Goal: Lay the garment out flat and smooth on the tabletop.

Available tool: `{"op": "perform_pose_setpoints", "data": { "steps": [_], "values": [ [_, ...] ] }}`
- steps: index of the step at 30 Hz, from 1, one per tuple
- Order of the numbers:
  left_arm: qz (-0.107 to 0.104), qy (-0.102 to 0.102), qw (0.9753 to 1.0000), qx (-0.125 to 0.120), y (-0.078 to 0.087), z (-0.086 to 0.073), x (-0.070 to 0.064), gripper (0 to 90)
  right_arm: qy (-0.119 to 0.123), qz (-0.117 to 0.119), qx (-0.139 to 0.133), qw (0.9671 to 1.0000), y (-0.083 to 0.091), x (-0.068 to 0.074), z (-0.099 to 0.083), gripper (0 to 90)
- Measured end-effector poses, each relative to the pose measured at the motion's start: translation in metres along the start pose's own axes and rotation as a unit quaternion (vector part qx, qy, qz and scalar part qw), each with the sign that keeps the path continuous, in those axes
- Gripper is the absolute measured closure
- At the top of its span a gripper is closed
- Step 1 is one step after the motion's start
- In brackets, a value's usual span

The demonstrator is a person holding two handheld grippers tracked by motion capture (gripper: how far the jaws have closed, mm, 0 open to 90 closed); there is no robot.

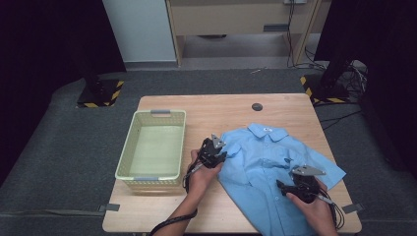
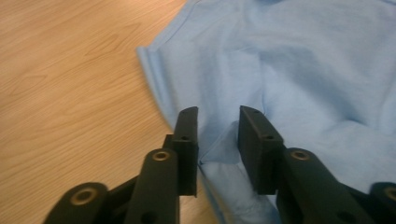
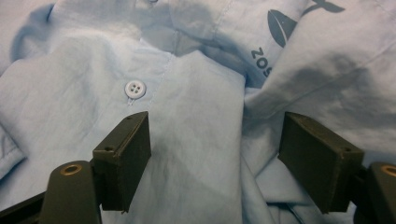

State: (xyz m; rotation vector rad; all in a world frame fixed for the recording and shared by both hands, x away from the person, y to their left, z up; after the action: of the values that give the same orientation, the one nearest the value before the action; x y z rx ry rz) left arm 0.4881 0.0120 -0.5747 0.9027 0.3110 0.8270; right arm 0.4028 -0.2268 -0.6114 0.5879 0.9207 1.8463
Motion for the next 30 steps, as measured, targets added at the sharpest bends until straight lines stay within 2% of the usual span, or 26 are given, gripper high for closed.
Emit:
{"op": "perform_pose_setpoints", "data": {
  "steps": [2, 4, 9, 12, 14, 17, 19, 21, 24, 28, 30],
  "values": [
    [-0.004, -0.002, 0.9999, -0.013, 0.001, 0.006, -0.005, 56.0, 0.002, 0.0, 0.007, 1.0, -0.001, 0.0, 0.002, 24.3],
    [-0.008, -0.01, 0.9997, -0.019, 0.003, 0.012, -0.01, 52.7, 0.005, 0.001, 0.01, 0.9999, -0.001, 0.001, 0.005, 24.4],
    [-0.018, -0.018, 0.9991, -0.034, 0.006, 0.028, -0.024, 45.4, 0.011, 0.01, -0.006, 0.9999, 0.011, -0.001, 0.022, 26.9],
    [-0.017, -0.027, 0.9992, -0.023, -0.001, 0.032, -0.027, 43.9, 0.022, 0.018, -0.019, 0.9994, 0.019, -0.002, 0.034, 33.7],
    [-0.014, -0.028, 0.9995, -0.011, -0.011, 0.033, -0.026, 43.5, 0.027, 0.018, -0.023, 0.9992, 0.021, -0.003, 0.038, 36.4],
    [-0.002, -0.028, 0.9996, 0.007, -0.026, 0.032, -0.021, 42.9, 0.043, 0.017, -0.009, 0.9989, 0.015, 0.0, 0.036, 35.8],
    [-0.001, -0.021, 0.9997, 0.011, -0.033, 0.031, -0.018, 43.1, 0.043, 0.022, -0.017, 0.9987, 0.016, 0.001, 0.039, 36.3],
    [0.0, -0.023, 0.9996, 0.017, -0.039, 0.029, -0.016, 43.1, 0.031, 0.03, -0.033, 0.9985, 0.022, 0.001, 0.044, 36.2],
    [0.003, -0.016, 0.9996, 0.024, -0.048, 0.027, -0.014, 43.9, 0.04, 0.026, -0.035, 0.9982, 0.025, -0.002, 0.048, 34.2],
    [-0.007, -0.004, 0.9998, 0.017, -0.054, 0.028, -0.013, 46.8, 0.037, 0.021, -0.034, 0.9985, 0.019, -0.014, 0.054, 33.8],
    [-0.017, -0.005, 0.9997, 0.017, -0.055, 0.03, -0.014, 51.6, 0.039, 0.024, -0.026, 0.9986, 0.01, -0.018, 0.054, 33.9]
  ]
}}
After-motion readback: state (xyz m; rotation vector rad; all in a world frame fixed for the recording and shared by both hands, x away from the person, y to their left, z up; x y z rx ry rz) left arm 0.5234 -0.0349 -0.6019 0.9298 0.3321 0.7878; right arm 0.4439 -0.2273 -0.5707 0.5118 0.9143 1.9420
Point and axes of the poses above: each handheld gripper's, and its own axes: y roughly backward along the jaws, z roughly out of its top, x roughly to its left, the point moved 10 cm from there along -y, roughly forward along the jaws, and after that the axes turned 11 degrees about x, right-handed, at the moved point
